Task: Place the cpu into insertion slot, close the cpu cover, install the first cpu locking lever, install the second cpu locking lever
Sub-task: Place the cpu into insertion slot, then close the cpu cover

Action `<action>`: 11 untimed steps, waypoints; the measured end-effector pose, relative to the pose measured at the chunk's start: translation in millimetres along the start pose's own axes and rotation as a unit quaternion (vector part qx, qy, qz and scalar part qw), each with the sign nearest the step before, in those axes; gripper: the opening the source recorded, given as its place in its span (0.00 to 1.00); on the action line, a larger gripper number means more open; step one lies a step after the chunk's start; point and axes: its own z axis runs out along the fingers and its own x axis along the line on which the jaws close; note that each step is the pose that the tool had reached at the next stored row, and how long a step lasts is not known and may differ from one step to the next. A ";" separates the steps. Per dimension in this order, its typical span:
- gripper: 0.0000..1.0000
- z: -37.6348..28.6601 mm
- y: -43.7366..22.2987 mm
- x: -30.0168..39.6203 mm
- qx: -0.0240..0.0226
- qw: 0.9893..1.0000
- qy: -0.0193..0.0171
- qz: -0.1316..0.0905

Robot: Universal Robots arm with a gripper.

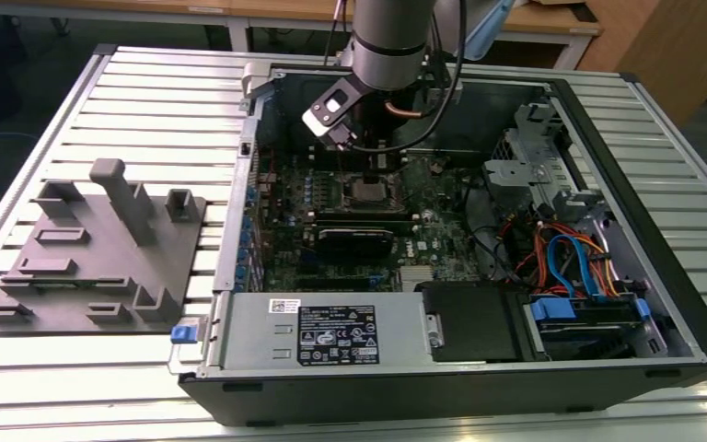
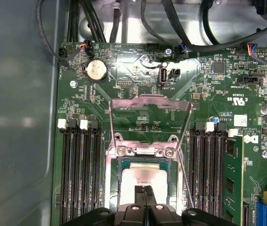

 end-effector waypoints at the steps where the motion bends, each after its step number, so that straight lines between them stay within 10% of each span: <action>1: 0.10 0.0 0.0 0.0 0.000 1.000 0.000 0.000; 11: 0.10 -1.3 0.0 0.0 0.002 1.000 0.000 0.000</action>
